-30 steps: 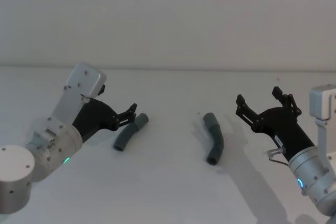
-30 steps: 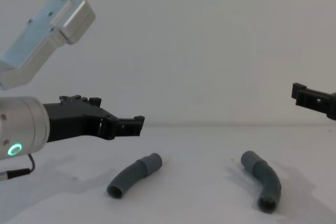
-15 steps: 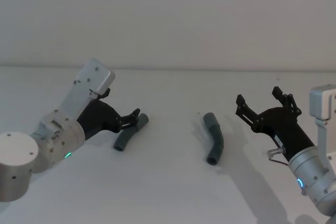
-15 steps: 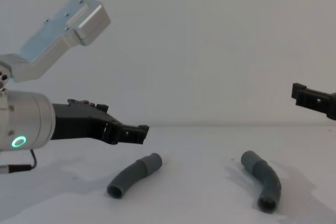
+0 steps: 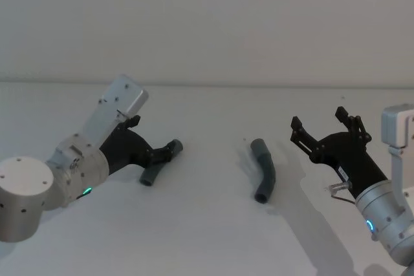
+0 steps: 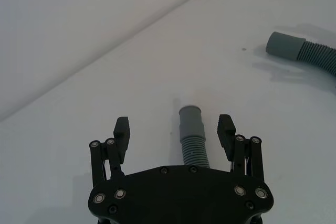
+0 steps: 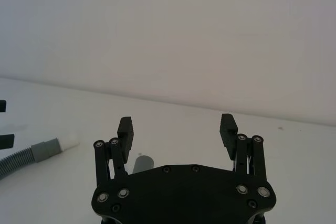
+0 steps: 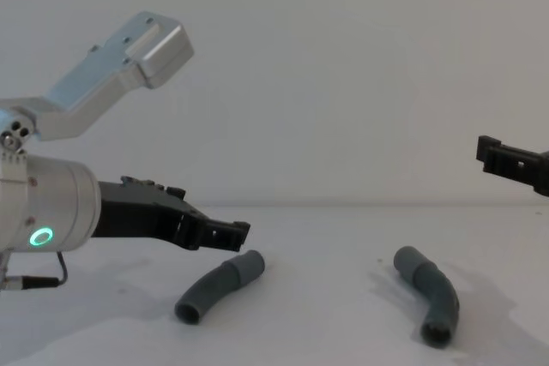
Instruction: Use both hands to pick up one end of the pipe from the table, align the ends, and insert them.
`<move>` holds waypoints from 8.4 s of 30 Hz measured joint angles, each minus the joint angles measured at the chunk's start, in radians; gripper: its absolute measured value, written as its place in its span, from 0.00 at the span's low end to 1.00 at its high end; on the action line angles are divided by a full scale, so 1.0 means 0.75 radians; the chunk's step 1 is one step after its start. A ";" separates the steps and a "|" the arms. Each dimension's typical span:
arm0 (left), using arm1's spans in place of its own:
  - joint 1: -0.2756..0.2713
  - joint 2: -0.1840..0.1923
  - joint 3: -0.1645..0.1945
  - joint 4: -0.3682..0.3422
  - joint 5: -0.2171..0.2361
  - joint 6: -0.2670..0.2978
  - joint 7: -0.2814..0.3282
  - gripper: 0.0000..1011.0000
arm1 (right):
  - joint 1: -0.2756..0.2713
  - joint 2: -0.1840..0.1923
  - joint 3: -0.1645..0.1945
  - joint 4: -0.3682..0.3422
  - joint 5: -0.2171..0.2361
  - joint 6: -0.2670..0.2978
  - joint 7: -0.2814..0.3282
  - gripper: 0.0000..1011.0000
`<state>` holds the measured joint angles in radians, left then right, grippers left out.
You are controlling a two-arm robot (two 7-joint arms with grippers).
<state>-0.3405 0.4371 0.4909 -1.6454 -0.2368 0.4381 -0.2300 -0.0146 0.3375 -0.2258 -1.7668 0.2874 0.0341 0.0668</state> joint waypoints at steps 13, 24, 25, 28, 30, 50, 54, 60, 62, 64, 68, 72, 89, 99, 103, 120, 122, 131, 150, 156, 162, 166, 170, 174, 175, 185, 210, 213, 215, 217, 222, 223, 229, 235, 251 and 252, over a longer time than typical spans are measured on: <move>-0.018 -0.032 0.007 0.044 0.002 0.034 -0.024 0.99 | 0.000 0.000 0.000 0.000 0.000 0.000 0.000 0.99; -0.029 -0.051 0.004 0.069 0.003 0.070 -0.037 0.99 | 0.000 0.000 0.000 0.000 0.000 0.000 0.000 0.99; -0.030 -0.054 0.002 0.072 0.003 0.075 -0.039 0.99 | 0.000 0.000 0.000 0.000 0.000 0.000 0.000 0.99; -0.034 -0.060 -0.001 0.079 0.002 0.085 -0.043 0.99 | 0.000 0.000 0.000 0.000 0.000 0.000 0.000 0.99; -0.036 -0.063 -0.003 0.082 0.001 0.091 -0.045 0.99 | 0.000 0.000 0.000 0.000 0.000 0.000 0.000 0.99; -0.053 -0.092 -0.016 0.116 -0.007 0.141 -0.084 0.99 | 0.000 0.000 0.000 0.000 0.000 0.000 0.000 0.99; -0.052 -0.098 -0.019 0.122 -0.007 0.146 -0.084 0.99 | 0.000 0.000 0.000 0.000 0.000 0.000 0.000 0.99; -0.052 -0.112 -0.026 0.135 -0.007 0.151 -0.083 0.99 | 0.000 0.000 0.000 0.000 0.000 0.000 0.000 0.99; -0.053 -0.119 -0.028 0.144 -0.007 0.152 -0.082 0.99 | 0.000 0.000 0.000 0.000 0.000 0.000 0.000 0.99; -0.055 -0.124 -0.030 0.151 -0.006 0.153 -0.082 0.99 | 0.000 0.000 0.000 0.000 0.000 0.000 0.000 0.99; -0.060 -0.133 -0.031 0.166 -0.004 0.153 -0.083 0.99 | 0.000 0.000 0.000 0.000 0.000 0.000 0.000 0.99; -0.066 -0.142 -0.032 0.183 -0.001 0.153 -0.085 0.99 | 0.000 0.000 0.000 0.000 0.000 0.000 0.000 0.99; -0.106 -0.182 -0.032 0.277 0.016 0.143 -0.109 0.99 | 0.000 0.000 0.000 0.000 0.000 0.000 0.000 0.99; -0.128 -0.197 -0.030 0.325 0.025 0.132 -0.130 0.99 | 0.000 0.000 0.000 0.000 0.000 0.000 0.000 0.99; -0.134 -0.202 -0.029 0.338 0.029 0.129 -0.138 0.99 | 0.000 0.000 0.000 0.000 0.000 0.000 0.000 0.99; -0.147 -0.213 -0.027 0.362 0.037 0.125 -0.154 0.77 | 0.000 0.000 0.000 0.000 0.000 0.000 0.000 0.99; -0.147 -0.214 -0.027 0.364 0.037 0.125 -0.155 0.73 | 0.000 0.000 0.000 0.000 0.000 0.000 0.000 0.99; -0.149 -0.216 -0.027 0.368 0.038 0.125 -0.158 0.55 | 0.000 0.000 0.000 0.000 0.000 0.000 0.000 0.99; -0.150 -0.216 -0.027 0.371 0.040 0.125 -0.159 0.42 | 0.000 0.000 0.000 0.000 0.000 0.000 0.000 0.99; -0.150 -0.216 -0.027 0.371 0.040 0.125 -0.159 0.39 | 0.000 0.000 0.000 0.000 0.000 0.000 0.000 0.99; -0.150 -0.216 -0.027 0.371 0.040 0.125 -0.159 0.37 | 0.004 -0.001 -0.008 -0.018 -0.001 0.025 0.007 0.99; -0.150 -0.216 -0.027 0.371 0.040 0.125 -0.159 0.37 | 0.015 -0.006 -0.024 -0.048 -0.007 0.083 0.008 0.99; -0.150 -0.216 -0.027 0.371 0.040 0.125 -0.159 0.37 | 0.026 -0.011 -0.036 -0.072 -0.010 0.134 0.008 0.99; -0.150 -0.216 -0.027 0.371 0.040 0.126 -0.159 0.37 | 0.047 -0.016 -0.052 -0.106 -0.015 0.237 0.003 0.99; -0.150 -0.216 -0.027 0.371 0.040 0.126 -0.159 0.37 | 0.051 -0.016 -0.054 -0.112 -0.015 0.250 0.003 0.99; -0.150 -0.216 -0.027 0.371 0.040 0.126 -0.159 0.37 | 0.102 -0.001 -0.086 -0.183 -0.018 0.521 0.009 0.99; -0.150 -0.216 -0.027 0.371 0.040 0.126 -0.159 0.37 | 0.166 -0.071 -0.152 -0.166 -0.072 0.932 -0.075 0.99; -0.150 -0.216 -0.027 0.371 0.040 0.126 -0.159 0.37 | 0.178 -0.103 -0.148 -0.138 -0.076 0.955 -0.098 0.99; -0.150 -0.216 -0.027 0.371 0.040 0.126 -0.159 0.37 | 0.184 -0.116 -0.145 -0.125 -0.078 0.968 -0.110 0.99; -0.150 -0.216 -0.027 0.371 0.040 0.126 -0.159 0.37 | 0.195 -0.143 -0.140 -0.099 -0.080 0.987 -0.126 0.99; -0.150 -0.216 -0.027 0.371 0.040 0.126 -0.159 0.37 | 0.213 -0.176 -0.134 -0.060 -0.084 1.016 -0.149 0.99; -0.150 -0.216 -0.027 0.371 0.040 0.126 -0.159 0.37 | 0.216 -0.180 -0.133 -0.054 -0.085 1.020 -0.151 0.99; -0.150 -0.216 -0.027 0.371 0.040 0.126 -0.159 0.37 | 0.239 -0.212 -0.128 -0.008 -0.094 1.047 -0.172 0.99; -0.150 -0.216 -0.027 0.371 0.040 0.126 -0.159 0.37 | 0.256 -0.239 -0.119 0.026 -0.101 1.069 -0.193 0.99; -0.150 -0.216 -0.027 0.371 0.040 0.126 -0.159 0.37 | 0.291 -0.303 -0.099 0.104 -0.127 1.119 -0.241 0.99; -0.150 -0.216 -0.027 0.371 0.040 0.126 -0.159 0.37 | 0.292 -0.305 -0.098 0.105 -0.127 1.120 -0.242 0.99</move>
<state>-0.4530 0.2753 0.4706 -1.3669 -0.2069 0.5324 -0.3492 0.2042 0.1086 -0.2993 -1.6878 0.1917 0.8744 -0.1145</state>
